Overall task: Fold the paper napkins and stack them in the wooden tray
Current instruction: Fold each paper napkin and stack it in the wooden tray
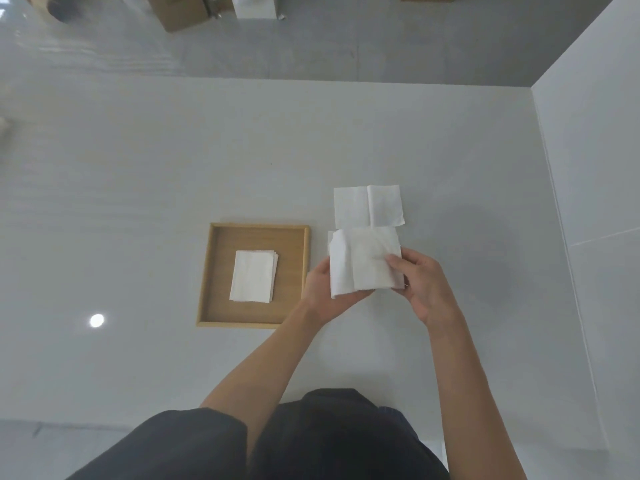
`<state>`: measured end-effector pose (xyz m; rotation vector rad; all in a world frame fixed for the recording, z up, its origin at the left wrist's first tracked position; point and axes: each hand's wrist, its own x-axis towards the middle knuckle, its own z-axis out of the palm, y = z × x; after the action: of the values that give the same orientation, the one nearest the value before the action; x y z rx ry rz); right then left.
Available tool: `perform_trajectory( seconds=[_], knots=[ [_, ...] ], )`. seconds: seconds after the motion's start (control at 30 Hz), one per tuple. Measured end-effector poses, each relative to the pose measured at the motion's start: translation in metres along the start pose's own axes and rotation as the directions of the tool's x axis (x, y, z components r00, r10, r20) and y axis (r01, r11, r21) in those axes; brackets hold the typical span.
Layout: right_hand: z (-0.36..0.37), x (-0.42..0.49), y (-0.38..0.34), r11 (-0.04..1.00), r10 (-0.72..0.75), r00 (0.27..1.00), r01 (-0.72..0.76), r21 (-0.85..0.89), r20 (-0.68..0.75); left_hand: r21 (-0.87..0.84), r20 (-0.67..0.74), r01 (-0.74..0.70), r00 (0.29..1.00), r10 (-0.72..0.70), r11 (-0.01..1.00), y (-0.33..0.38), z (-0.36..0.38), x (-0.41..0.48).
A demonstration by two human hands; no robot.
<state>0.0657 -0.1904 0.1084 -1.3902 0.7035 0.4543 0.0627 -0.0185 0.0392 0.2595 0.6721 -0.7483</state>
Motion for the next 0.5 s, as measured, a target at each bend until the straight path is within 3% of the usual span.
perform_trajectory(
  seconds=[0.2, 0.37, 0.5],
  knots=[
    [-0.002, 0.001, 0.003, 0.929, -0.178, 0.972, 0.115, -0.352, -0.153, -0.043, 0.010, 0.017, 1.000, -0.017, 0.999, 0.008, -0.005, -0.010],
    [0.021, -0.003, 0.006, 0.652, -0.449, 0.876, 0.186, -0.735, -0.177, 0.200, 0.047, -0.061, 0.997, 0.053, 0.978, 0.006, 0.000, -0.008],
    [0.058, -0.013, 0.013, 0.412, -0.554, 0.810, 0.067, -0.909, -0.192, 0.289, 0.031, -0.095, 0.996, 0.089, 0.953, 0.001, 0.005, -0.008]
  ],
)
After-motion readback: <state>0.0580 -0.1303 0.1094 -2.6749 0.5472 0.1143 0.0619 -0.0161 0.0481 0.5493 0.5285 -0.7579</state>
